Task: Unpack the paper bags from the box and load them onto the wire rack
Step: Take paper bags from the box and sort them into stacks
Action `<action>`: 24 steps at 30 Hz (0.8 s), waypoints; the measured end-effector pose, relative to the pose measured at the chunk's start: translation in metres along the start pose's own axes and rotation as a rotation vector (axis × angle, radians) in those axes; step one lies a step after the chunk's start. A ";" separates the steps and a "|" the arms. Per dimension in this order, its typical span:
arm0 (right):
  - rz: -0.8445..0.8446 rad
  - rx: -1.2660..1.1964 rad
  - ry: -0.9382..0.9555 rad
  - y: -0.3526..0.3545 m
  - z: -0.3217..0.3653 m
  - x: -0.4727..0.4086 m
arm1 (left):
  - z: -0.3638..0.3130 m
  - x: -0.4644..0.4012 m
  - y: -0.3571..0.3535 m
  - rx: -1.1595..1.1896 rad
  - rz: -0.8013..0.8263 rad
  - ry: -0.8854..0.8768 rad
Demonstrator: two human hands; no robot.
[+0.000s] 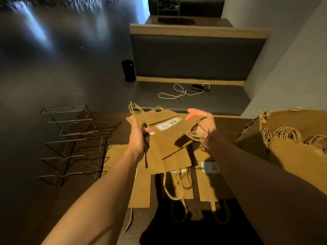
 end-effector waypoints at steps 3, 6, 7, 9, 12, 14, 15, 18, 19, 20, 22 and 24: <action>0.093 0.170 -0.119 -0.002 -0.030 -0.010 | -0.008 0.000 -0.002 -0.183 0.028 -0.011; 0.090 0.308 -0.201 -0.001 -0.049 -0.018 | -0.004 0.000 0.020 -0.381 -0.089 0.029; 0.128 0.251 -0.186 -0.002 -0.049 -0.019 | -0.002 0.000 0.024 -0.395 -0.106 0.034; 0.056 0.157 -0.222 0.013 -0.049 -0.025 | 0.005 -0.001 0.028 -0.394 -0.071 0.042; -0.054 0.406 -0.199 0.022 -0.044 -0.030 | 0.014 -0.001 0.019 -0.407 0.072 0.067; -0.047 0.508 -0.259 0.017 -0.055 -0.033 | 0.021 0.001 0.011 -0.389 0.143 0.085; -0.030 0.502 -0.288 0.017 -0.064 -0.035 | 0.022 0.003 0.007 -0.384 0.159 0.084; -0.040 0.415 -0.250 0.020 -0.069 -0.038 | 0.020 0.004 -0.001 -0.421 0.176 0.066; -0.072 0.390 -0.224 0.024 -0.066 -0.039 | 0.018 0.004 -0.003 -0.419 0.154 0.052; -0.114 0.359 -0.208 0.032 -0.064 -0.038 | 0.015 0.002 -0.001 -0.412 0.107 0.026; -0.197 0.267 -0.214 0.050 -0.064 -0.039 | 0.017 -0.002 0.009 -0.371 -0.017 -0.001; -0.212 0.261 -0.188 0.065 -0.065 -0.044 | 0.025 -0.002 0.012 -0.353 -0.063 0.015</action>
Point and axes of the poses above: each hand's wrist, its own x-axis away from the middle knuckle, its own y-axis out of the back of the hand, z = x × y, the point moved 10 cm from there along -x, towards the middle knuckle, and after that the axes turned 14 degrees about -y, right-handed, at the moved point
